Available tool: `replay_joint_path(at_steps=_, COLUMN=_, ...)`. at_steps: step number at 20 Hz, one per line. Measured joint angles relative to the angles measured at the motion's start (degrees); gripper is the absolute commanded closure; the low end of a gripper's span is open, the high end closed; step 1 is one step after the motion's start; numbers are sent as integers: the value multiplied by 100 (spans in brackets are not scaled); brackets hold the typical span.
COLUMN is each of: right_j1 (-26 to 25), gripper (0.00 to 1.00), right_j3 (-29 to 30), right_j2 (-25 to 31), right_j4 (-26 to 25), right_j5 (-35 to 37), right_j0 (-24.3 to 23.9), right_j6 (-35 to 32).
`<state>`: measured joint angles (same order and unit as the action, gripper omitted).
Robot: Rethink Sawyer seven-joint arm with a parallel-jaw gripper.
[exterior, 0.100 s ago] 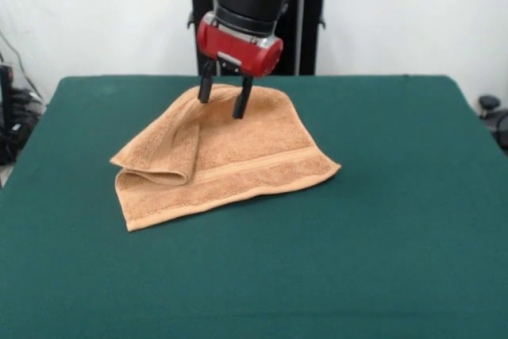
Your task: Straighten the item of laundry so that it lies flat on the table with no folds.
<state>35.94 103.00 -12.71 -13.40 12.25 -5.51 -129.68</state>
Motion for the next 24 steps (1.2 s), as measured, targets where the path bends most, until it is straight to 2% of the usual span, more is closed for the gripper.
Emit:
replay_joint_path(at_steps=6, right_j1=-246, gripper=0, right_j3=-4, right_j2=-16, right_j4=215, right_j5=-331, right_j0=67, right_j6=0)
replay_joint_path(at_steps=16, right_j1=-1069, gripper=0, right_j3=-26, right_j2=-237, right_j4=1195, right_j5=-1370, right_j0=805, right_j6=0)
replay_joint_path(at_steps=17, right_j1=-1186, gripper=100, right_j3=-27, right_j2=-251, right_j4=1321, right_j5=-1494, right_j0=886, right_j6=0)
replay_joint_path(at_steps=24, right_j1=-1396, gripper=100, right_j3=-19, right_j2=-278, right_j4=1527, right_j5=-1630, right_j0=965, right_j6=0)
